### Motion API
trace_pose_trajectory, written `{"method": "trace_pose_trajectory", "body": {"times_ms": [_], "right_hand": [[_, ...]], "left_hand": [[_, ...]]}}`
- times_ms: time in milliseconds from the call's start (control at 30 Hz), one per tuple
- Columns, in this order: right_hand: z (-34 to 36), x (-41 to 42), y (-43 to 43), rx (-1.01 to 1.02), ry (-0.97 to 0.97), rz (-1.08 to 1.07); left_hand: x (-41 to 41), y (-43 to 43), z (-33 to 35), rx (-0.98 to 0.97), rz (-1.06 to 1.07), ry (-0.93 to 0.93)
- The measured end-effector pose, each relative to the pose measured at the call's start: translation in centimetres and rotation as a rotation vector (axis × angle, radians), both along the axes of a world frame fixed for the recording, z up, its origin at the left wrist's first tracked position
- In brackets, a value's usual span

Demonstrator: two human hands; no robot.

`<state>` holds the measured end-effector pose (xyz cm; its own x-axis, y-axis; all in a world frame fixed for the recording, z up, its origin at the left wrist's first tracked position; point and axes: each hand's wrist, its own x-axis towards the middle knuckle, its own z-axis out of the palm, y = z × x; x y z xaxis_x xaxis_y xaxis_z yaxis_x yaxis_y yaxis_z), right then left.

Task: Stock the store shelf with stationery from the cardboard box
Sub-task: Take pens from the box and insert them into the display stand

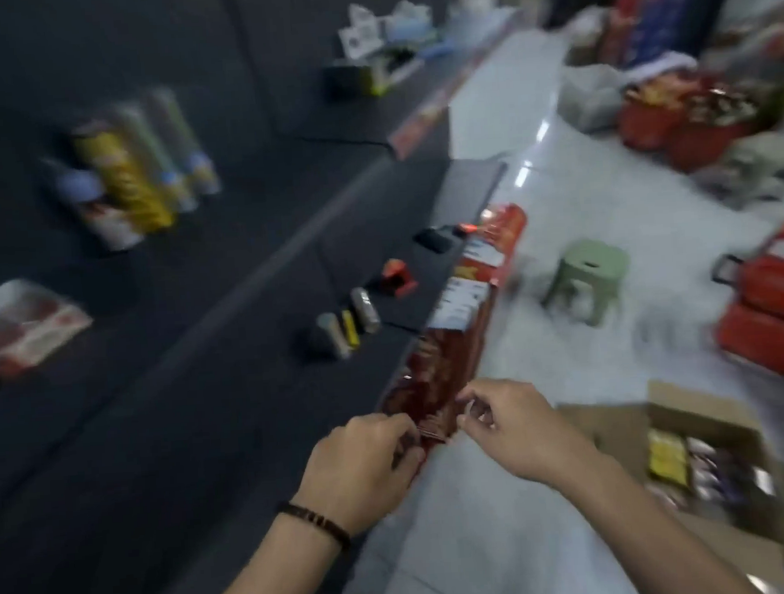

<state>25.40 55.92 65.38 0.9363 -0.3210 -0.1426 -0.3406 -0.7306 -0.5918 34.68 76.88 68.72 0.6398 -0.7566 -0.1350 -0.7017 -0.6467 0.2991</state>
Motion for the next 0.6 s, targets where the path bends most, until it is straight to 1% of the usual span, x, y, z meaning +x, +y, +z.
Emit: {"method": "trace_pose_trajectory", "body": {"times_ms": [100, 233, 400, 500, 600], "right_hand": [[-2.7, -6.5, -8.3, 0.053, 0.154, -0.141], [-7.2, -14.4, -17.8, 0.115, 0.352, -0.357], [-12.8, -22.6, -26.8, 0.157, 0.521, -0.525], [-15.9, -25.6, -31.6, 0.209, 0.593, -0.648], [-19.3, -27.3, -36.6, 0.26, 0.65, -0.772]], "left_hand": [[-3.3, -10.2, -3.7, 0.126, -0.154, 0.126], [-7.0, -21.3, -8.8, 0.275, -0.331, 0.285], [-9.9, -33.0, -15.4, 0.48, -0.541, 0.359], [-11.0, -39.6, -19.3, 0.573, -0.648, 0.383], [-11.6, -46.6, -23.4, 0.62, -0.715, 0.419]]}}
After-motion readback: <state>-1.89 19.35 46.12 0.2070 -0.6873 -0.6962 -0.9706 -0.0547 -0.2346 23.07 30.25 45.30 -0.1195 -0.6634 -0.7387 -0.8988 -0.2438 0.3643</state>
